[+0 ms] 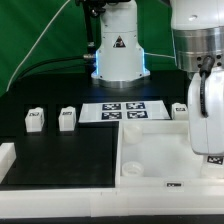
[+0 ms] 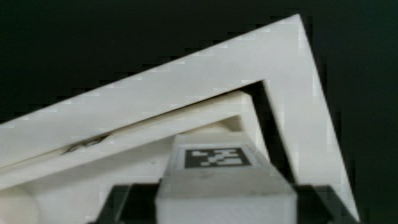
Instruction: Assemble one leg
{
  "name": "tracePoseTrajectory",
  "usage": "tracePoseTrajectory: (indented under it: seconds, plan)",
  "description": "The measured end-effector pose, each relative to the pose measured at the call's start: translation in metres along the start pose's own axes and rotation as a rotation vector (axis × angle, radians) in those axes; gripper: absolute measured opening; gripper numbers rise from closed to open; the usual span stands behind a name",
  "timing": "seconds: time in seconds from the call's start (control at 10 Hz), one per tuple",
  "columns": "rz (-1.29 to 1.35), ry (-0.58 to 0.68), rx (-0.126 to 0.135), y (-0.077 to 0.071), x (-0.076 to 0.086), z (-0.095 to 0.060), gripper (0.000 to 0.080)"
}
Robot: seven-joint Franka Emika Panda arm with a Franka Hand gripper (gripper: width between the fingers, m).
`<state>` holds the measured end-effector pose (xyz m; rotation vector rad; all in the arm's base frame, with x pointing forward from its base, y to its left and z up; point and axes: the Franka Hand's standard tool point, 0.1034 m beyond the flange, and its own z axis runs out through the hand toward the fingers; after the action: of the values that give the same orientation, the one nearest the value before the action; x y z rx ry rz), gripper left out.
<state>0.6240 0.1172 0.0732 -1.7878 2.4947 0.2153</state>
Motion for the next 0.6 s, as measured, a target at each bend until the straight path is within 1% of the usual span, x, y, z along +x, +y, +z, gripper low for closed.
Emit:
tracePoseTrajectory:
  seconds: [0.1,0.2,0.3,0.4,0.5,0.6]
  plan:
    - [-0.019,0.000,0.000,0.0002,-0.0004,0.0001,0.0292]
    - [-0.052,0.000,0.000,0.0003,-0.0006,0.0001,0.0464]
    - [-0.053,0.000,-0.001,0.0006,-0.0010,0.0002,0.0585]
    - [-0.098,0.002,-0.003,0.0010,-0.0007,0.0003,0.0585]
    - [-0.247,0.003,-0.017,0.0026,0.0002,0.0009,0.0636]
    - [-0.349,0.002,-0.028,0.0039,0.0003,0.0017,0.0646]
